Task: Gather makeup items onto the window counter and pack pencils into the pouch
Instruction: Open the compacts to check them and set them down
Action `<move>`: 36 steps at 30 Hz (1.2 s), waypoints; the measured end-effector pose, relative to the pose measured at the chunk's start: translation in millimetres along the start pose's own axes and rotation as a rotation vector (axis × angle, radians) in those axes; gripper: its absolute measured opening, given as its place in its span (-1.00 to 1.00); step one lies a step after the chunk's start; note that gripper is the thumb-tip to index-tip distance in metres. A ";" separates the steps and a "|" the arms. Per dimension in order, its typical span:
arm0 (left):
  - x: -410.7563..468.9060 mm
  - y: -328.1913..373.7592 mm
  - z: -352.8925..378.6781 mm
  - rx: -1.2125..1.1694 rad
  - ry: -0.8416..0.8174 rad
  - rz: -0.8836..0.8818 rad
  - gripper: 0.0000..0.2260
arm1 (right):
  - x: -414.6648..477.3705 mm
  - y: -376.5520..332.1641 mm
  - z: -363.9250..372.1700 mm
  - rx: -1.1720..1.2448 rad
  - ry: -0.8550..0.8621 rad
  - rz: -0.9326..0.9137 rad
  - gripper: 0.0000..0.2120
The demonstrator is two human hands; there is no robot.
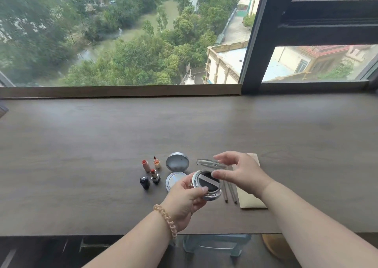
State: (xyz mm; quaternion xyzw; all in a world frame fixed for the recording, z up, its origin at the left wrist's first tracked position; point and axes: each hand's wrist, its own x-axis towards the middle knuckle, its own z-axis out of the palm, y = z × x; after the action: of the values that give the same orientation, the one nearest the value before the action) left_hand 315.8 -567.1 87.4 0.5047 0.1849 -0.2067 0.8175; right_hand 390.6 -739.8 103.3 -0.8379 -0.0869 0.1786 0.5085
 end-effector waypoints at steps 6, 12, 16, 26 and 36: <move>14.3 -17.6 0.2 0.094 0.149 -0.037 -0.70 | 19.3 17.2 6.4 -0.034 0.063 0.018 -0.89; 36.1 -30.4 -10.0 0.441 0.382 0.040 -0.63 | 46.1 31.5 12.4 -0.115 0.004 0.087 -0.84; 35.4 -32.1 -7.3 0.772 0.480 0.086 -0.67 | 62.7 36.1 15.0 -0.147 -0.012 0.107 -0.77; 46.7 -33.8 -8.9 1.150 0.561 0.116 -0.67 | 79.0 43.7 19.3 -0.157 -0.035 0.150 -0.75; 55.5 -37.0 -11.1 1.408 0.517 0.089 -0.71 | 80.3 47.2 26.5 -0.281 -0.023 0.164 -0.74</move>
State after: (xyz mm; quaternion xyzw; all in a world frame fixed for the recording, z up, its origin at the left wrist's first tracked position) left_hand 342.3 -580.5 26.6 0.9478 0.1744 -0.1176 0.2398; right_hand 452.6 -713.8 33.6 -0.9029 -0.0484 0.2152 0.3691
